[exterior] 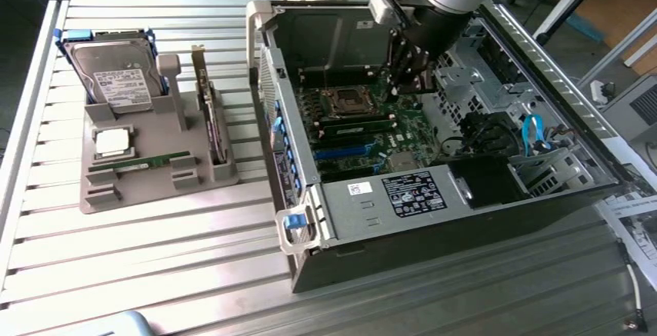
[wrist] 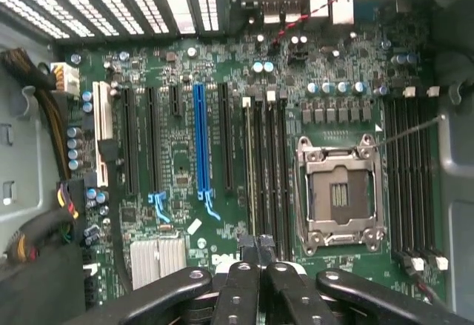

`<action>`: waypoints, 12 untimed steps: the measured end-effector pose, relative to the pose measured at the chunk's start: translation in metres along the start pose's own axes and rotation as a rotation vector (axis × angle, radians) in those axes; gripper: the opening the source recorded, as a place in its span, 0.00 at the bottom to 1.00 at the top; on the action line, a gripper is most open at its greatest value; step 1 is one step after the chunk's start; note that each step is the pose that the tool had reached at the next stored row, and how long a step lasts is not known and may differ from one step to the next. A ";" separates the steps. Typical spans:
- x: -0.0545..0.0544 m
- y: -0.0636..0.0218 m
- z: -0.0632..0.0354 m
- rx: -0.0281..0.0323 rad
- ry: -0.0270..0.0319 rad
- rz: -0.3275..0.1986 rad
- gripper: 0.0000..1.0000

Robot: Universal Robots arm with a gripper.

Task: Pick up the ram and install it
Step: 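Press down the ram until it locks into place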

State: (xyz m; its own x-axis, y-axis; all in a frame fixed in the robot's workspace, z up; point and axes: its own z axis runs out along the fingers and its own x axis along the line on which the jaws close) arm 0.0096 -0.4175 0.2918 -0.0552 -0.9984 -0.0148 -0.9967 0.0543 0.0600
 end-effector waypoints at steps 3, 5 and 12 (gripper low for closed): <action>0.000 -0.0093 -0.0005 -0.0030 -0.0003 0.000 0.11; -0.001 -0.0143 -0.0008 -0.0047 -0.0004 0.000 0.11; -0.002 -0.0326 -0.0019 -0.0111 -0.0005 0.000 0.11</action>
State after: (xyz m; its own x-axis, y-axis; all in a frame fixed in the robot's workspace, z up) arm 0.0423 -0.4176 0.2917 -0.0549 -0.9984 -0.0153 -0.9960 0.0536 0.0711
